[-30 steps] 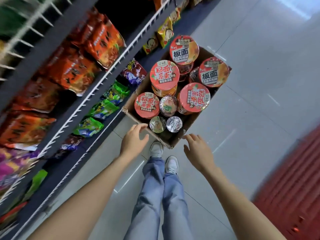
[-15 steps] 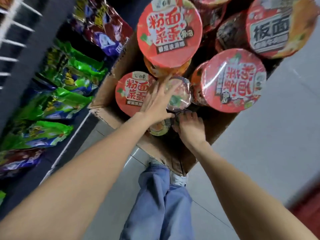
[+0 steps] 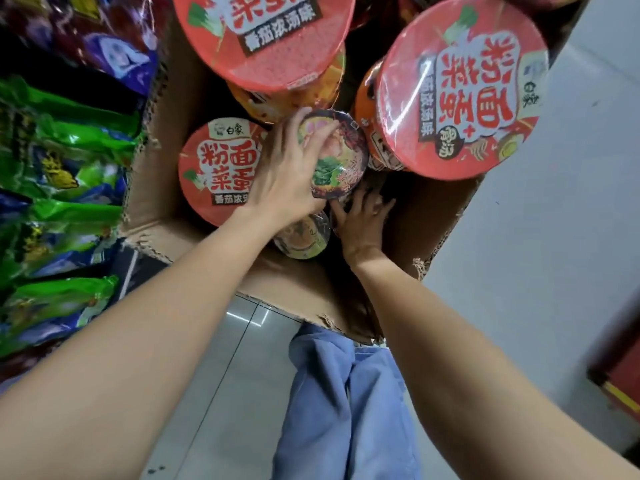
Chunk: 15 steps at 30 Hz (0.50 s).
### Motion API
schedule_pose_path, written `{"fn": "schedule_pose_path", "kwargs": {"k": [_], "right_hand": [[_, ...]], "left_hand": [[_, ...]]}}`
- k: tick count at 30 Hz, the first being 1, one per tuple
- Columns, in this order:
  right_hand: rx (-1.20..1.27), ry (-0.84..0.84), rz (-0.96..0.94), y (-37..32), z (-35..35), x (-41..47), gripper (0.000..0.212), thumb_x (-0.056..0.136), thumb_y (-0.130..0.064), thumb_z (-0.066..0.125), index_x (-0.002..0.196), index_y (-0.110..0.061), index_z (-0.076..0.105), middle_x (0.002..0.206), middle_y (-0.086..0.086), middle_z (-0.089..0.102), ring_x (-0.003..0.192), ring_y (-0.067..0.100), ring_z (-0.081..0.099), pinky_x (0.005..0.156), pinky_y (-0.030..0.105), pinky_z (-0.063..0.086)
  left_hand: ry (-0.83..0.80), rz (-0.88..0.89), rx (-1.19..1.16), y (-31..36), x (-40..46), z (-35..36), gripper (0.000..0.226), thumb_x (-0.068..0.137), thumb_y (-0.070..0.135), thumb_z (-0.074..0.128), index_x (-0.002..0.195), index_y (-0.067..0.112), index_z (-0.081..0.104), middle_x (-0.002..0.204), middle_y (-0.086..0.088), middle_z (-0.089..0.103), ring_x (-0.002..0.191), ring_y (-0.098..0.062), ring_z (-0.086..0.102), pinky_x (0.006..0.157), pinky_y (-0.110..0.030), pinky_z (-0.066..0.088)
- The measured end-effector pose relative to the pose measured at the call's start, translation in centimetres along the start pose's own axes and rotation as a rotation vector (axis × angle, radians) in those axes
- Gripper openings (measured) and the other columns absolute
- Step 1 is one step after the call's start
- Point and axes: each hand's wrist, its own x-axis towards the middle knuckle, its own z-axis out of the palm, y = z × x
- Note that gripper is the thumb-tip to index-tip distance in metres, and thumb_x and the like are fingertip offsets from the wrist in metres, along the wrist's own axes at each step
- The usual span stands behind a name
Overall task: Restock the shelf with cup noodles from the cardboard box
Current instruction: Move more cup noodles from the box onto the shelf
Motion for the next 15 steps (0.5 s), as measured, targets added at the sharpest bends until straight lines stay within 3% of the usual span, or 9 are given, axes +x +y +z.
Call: {"fn": "schedule_pose_path", "kwargs": {"k": [3,6,9,11,13,15], "right_hand": [[0.008,0.015,-0.001,-0.4,-1.0,-1.3,0.058,0.1,-0.032,0.036,0.148,-0.028,0.004,0.152,0.028,0.009,0.139,0.047,0.013,0.104,0.065,0.024],[0.066,0.168,0.018,-0.4,-4.9,-5.9,0.064,0.088,-0.041,0.055,0.144,-0.024,0.029,0.145,0.03,0.029,0.131,0.045,0.032,0.099,0.059,0.036],[0.109,0.199,-0.144,0.7,-8.6,-12.1,0.093,0.074,-0.046,0.071,0.146,-0.021,0.018,0.146,0.029,0.023,0.13,0.045,0.029,0.097,0.057,0.036],[0.192,0.286,-0.114,2.3,-11.8,-16.1,0.107,0.055,-0.05,0.081,0.143,-0.025,0.025,0.14,0.027,0.034,0.12,0.042,0.034,0.087,0.053,0.042],[0.381,0.322,-0.129,4.4,-14.6,-19.7,0.111,0.05,-0.054,0.081,0.143,-0.027,0.027,0.137,0.025,0.036,0.115,0.04,0.034,0.087,0.05,0.042],[0.607,0.362,-0.183,6.9,-18.0,-23.5,0.105,0.055,-0.054,0.068,0.145,-0.024,0.023,0.139,0.023,0.032,0.12,0.04,0.034,0.098,0.048,0.036]], "left_hand": [[0.015,-0.021,0.027,0.7,-0.3,-0.8,0.087,0.064,0.041,0.075,0.138,0.011,0.041,0.135,-0.026,0.038,0.122,-0.041,0.041,0.101,-0.046,0.036],[-0.032,-0.092,0.008,2.3,-1.3,-3.6,0.093,0.062,0.038,0.076,0.143,0.017,0.034,0.131,-0.023,0.037,0.115,-0.041,0.045,0.096,-0.045,0.04],[-0.082,-0.213,-0.115,4.1,-3.0,-7.8,0.1,0.06,0.035,0.079,0.144,0.024,0.027,0.136,-0.016,0.029,0.116,-0.039,0.046,0.094,-0.045,0.042],[-0.07,-0.275,-0.177,5.1,-4.7,-10.7,0.102,0.058,0.037,0.08,0.145,0.024,0.026,0.137,-0.014,0.028,0.12,-0.036,0.042,0.097,-0.044,0.039],[-0.023,-0.344,-0.178,6.3,-6.5,-14.0,0.107,0.057,0.039,0.08,0.146,0.024,0.024,0.135,-0.013,0.029,0.12,-0.034,0.039,0.101,-0.042,0.033],[0.018,-0.383,-0.178,8.1,-8.7,-17.7,0.112,0.055,0.039,0.08,0.148,0.025,0.019,0.134,-0.014,0.03,0.119,-0.032,0.036,0.104,-0.041,0.029]]}}
